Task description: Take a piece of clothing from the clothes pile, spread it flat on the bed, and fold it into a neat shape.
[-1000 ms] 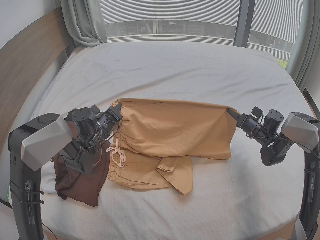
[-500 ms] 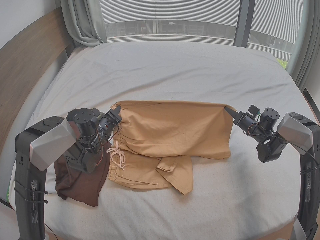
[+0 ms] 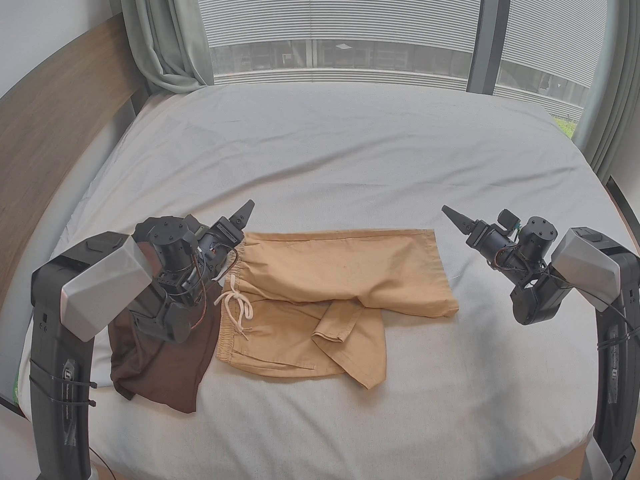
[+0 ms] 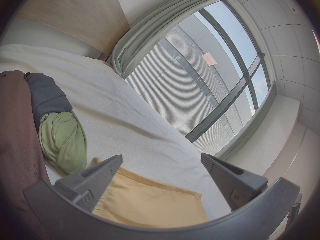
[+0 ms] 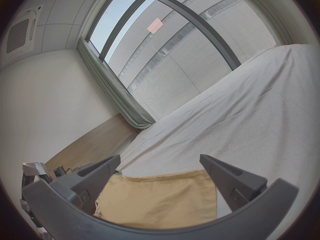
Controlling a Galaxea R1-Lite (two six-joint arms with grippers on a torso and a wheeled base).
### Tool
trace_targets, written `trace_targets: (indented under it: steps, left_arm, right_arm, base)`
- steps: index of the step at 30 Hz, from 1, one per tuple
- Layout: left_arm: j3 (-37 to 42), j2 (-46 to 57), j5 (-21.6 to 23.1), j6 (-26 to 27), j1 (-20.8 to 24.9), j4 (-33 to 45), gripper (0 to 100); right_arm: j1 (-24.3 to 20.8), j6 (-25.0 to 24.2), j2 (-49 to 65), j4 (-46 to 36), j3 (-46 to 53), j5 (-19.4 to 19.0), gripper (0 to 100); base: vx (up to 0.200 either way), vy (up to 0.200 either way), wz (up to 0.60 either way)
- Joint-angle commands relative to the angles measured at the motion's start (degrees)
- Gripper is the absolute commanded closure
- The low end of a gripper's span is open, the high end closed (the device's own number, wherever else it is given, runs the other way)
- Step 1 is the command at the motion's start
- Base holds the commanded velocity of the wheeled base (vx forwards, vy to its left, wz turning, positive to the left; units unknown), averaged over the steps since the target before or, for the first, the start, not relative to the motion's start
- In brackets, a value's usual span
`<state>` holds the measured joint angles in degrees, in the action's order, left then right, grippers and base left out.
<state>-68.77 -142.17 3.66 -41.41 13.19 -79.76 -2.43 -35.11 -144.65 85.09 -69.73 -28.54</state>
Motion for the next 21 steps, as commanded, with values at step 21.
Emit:
trace_targets:
  steps: [21]
  left_arm:
    - [27.5, 15.5, 9.2, 0.9, 0.0, 1.1, 0]
  right_arm:
    - [-15.9, 6.5, 16.5, 3.2, 33.1, -0.1, 0]
  base:
    - [0.0, 0.0, 0.0]
